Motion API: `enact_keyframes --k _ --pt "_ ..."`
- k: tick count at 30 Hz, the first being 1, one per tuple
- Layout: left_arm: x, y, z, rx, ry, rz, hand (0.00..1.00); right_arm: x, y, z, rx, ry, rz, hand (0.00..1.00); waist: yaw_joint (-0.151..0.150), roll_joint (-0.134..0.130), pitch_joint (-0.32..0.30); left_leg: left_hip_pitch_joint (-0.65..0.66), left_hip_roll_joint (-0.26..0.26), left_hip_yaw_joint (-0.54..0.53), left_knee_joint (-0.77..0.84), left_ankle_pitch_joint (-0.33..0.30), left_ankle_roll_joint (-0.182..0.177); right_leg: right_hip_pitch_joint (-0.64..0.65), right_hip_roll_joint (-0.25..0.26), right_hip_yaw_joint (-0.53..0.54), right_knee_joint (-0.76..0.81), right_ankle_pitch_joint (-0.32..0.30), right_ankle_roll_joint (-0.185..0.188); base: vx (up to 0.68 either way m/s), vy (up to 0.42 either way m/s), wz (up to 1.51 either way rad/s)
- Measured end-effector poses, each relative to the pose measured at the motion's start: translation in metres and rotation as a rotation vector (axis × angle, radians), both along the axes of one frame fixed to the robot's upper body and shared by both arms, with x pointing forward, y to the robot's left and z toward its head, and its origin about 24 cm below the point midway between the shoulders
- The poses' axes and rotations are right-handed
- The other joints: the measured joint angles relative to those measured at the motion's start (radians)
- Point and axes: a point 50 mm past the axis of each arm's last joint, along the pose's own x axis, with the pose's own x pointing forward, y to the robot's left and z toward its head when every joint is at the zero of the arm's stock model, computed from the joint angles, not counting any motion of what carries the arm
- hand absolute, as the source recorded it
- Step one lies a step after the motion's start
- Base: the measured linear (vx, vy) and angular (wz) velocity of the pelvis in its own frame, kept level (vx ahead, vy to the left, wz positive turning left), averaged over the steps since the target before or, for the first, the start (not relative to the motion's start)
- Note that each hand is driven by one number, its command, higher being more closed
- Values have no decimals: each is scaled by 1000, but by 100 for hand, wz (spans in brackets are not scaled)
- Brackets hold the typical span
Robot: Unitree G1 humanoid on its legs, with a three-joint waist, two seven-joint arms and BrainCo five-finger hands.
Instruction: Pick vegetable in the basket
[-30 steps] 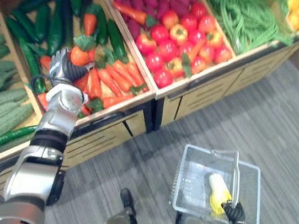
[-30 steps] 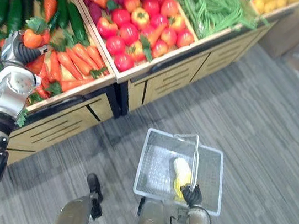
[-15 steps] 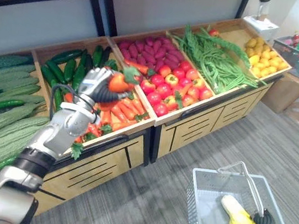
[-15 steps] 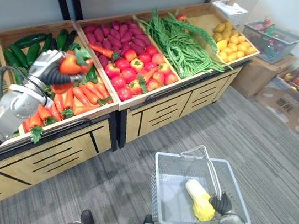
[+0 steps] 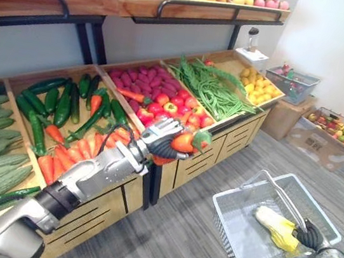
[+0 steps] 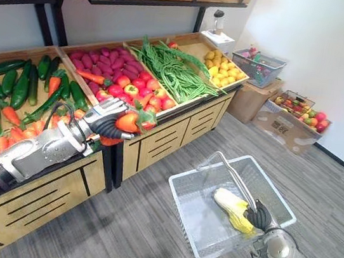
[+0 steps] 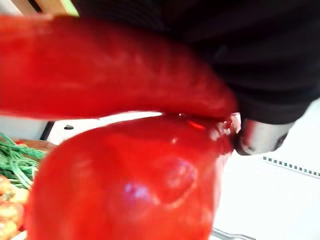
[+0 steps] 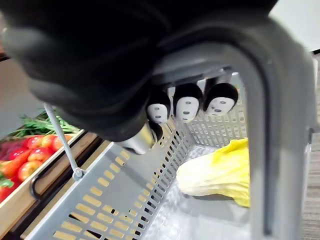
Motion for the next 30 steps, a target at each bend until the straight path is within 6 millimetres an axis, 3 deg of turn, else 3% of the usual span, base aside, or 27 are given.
enact_keyframes --k 3,8,17,21,23,30 --pt "-6 -9 -5 7 17 -47 100 9 16 11 -40 -9 148 100 -17 -11 -11 17 0 25 0 -11 -6 1 -1 9 1 2 3 54 9 -18" --pt "-17 -33 -10 -18 42 -151 100 15 36 17 -48 -24 286 100 -21 -10 -26 43 1 48 0 -30 -13 1 0 12 23 10 0 63 14 -17" --pt "-40 -68 -19 -25 117 -329 100 34 63 57 -116 -112 553 100 -24 22 -42 86 19 136 1 -58 -20 -36 33 29 74 25 -15 32 17 -25" --pt "-49 -82 -27 -23 159 -386 100 43 80 73 -143 -131 683 100 -45 47 -38 100 34 197 1 -57 -21 -44 47 37 73 23 -16 5 10 -18" --pt "-53 -91 -29 -37 175 -411 100 47 87 79 -158 -134 738 100 -45 53 -39 101 29 220 2 -56 -24 -54 45 36 71 7 -35 -10 10 -29" --pt "-60 -124 -55 -40 303 -444 100 53 107 87 -115 -142 811 100 -76 71 -40 118 35 254 8 -48 -48 -68 59 53 86 -4 -47 13 23 -13"
